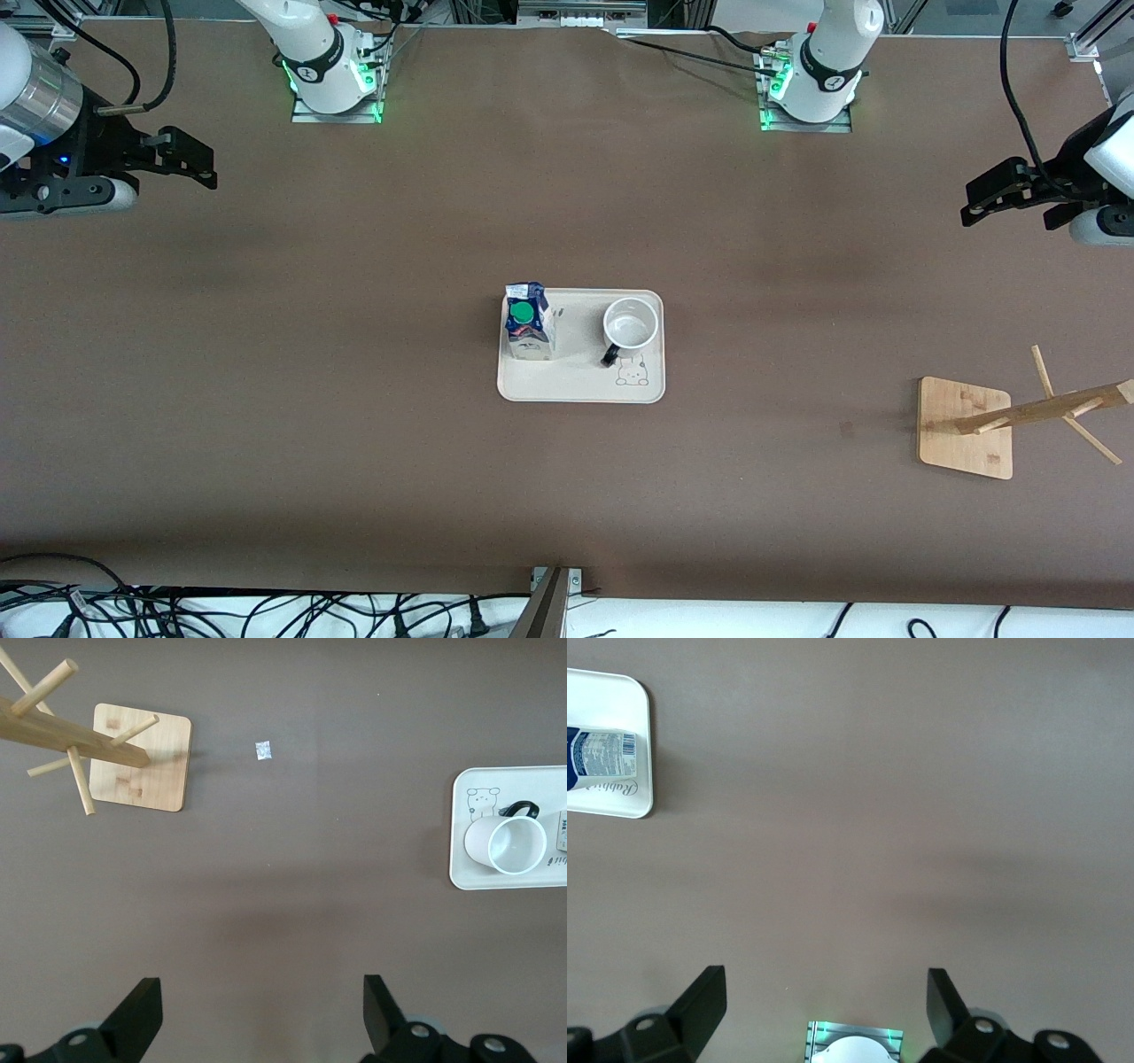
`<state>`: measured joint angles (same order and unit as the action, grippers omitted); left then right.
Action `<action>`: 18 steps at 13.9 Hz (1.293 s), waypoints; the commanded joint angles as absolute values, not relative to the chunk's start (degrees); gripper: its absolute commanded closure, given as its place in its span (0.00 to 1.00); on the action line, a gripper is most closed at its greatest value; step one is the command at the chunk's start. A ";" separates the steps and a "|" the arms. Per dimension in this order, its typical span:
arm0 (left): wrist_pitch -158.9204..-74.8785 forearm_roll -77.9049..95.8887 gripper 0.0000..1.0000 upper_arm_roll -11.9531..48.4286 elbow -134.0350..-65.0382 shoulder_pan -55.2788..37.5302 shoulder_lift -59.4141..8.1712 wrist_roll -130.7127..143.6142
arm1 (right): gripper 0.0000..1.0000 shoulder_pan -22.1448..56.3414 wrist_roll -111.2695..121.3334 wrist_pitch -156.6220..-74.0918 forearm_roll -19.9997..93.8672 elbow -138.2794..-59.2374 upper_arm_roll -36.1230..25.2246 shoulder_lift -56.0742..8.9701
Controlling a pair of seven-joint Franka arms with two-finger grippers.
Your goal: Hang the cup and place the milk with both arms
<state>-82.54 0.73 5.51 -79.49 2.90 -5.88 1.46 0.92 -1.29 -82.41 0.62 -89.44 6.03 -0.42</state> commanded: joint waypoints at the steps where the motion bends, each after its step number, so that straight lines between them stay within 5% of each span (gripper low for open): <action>1: -82.09 -0.44 0.00 5.80 -78.05 2.81 -7.55 1.93 | 0.00 1.05 -0.97 -81.30 1.49 -88.24 6.24 -0.61; 10: -82.09 -0.53 0.00 5.89 -77.96 2.64 -8.35 1.50 | 0.00 4.22 -0.70 -81.47 1.50 -88.24 6.24 -2.90; 18: -82.88 0.53 0.00 5.98 -77.87 2.37 -10.28 1.32 | 0.00 7.46 -1.66 -93.48 4.38 -88.07 6.85 -11.33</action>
<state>-82.63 0.72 5.87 -79.49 2.77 -8.31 1.50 5.48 -1.09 -90.09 2.24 -89.38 6.61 -9.45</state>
